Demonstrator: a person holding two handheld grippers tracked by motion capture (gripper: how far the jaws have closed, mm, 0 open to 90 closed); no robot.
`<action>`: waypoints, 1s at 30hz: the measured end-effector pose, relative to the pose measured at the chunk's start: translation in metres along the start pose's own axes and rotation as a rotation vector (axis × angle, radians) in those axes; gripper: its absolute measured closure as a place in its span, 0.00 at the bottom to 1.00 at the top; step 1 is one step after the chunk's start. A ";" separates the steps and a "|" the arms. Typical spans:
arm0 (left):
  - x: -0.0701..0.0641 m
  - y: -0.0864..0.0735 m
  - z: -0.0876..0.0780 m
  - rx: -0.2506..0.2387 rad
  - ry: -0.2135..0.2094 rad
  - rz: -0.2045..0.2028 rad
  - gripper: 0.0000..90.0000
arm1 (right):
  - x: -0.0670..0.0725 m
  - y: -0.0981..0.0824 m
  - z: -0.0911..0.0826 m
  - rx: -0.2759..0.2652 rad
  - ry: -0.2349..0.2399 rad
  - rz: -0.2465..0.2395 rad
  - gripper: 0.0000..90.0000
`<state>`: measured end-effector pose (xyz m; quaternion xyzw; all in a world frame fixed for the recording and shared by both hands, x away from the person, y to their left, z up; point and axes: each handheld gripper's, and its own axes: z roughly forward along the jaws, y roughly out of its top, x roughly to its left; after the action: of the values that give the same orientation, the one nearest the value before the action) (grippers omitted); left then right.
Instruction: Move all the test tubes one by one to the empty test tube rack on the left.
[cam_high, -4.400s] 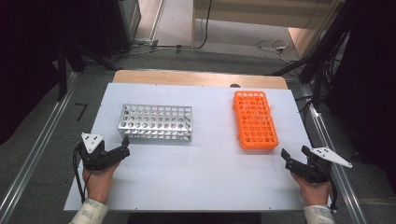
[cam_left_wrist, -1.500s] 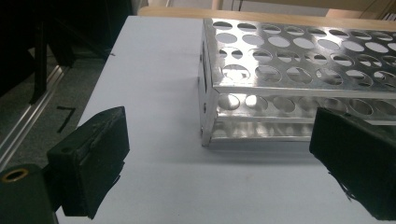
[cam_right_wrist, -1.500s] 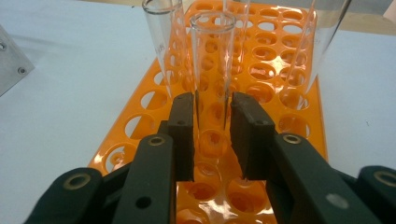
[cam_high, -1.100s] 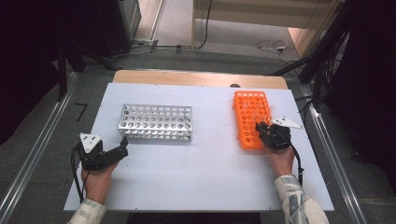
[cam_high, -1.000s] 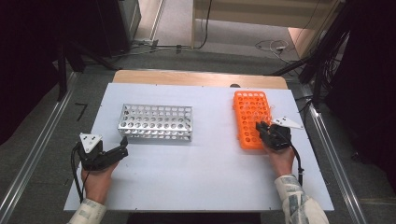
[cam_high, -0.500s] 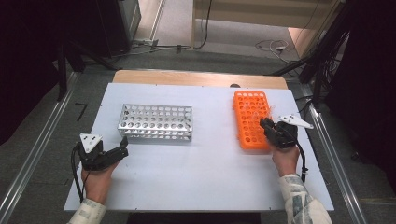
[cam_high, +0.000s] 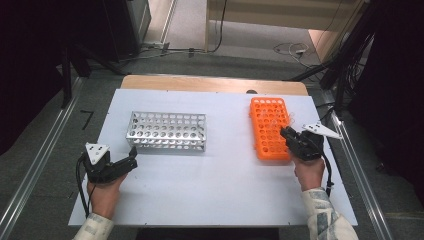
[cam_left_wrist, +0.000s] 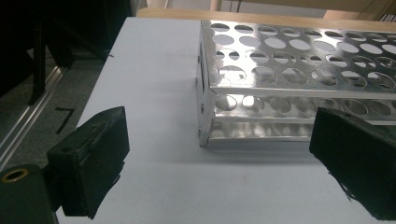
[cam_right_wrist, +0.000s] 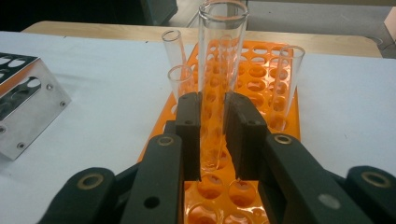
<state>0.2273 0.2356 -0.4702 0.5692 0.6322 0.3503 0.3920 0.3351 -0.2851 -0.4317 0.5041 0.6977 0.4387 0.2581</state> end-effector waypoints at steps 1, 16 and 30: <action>0.000 0.000 0.000 0.000 -0.001 0.000 0.05 | 0.001 0.000 -0.002 -0.001 0.005 -0.002 0.82; -0.003 0.000 -0.002 0.001 -0.013 0.008 0.06 | 0.009 -0.001 -0.012 0.011 0.039 -0.015 0.82; -0.013 0.000 -0.003 0.010 -0.066 0.017 0.07 | 0.024 -0.003 -0.012 0.026 0.085 -0.047 0.82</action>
<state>0.2251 0.2232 -0.4674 0.5875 0.6159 0.3316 0.4068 0.3152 -0.2671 -0.4260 0.4717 0.7252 0.4446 0.2320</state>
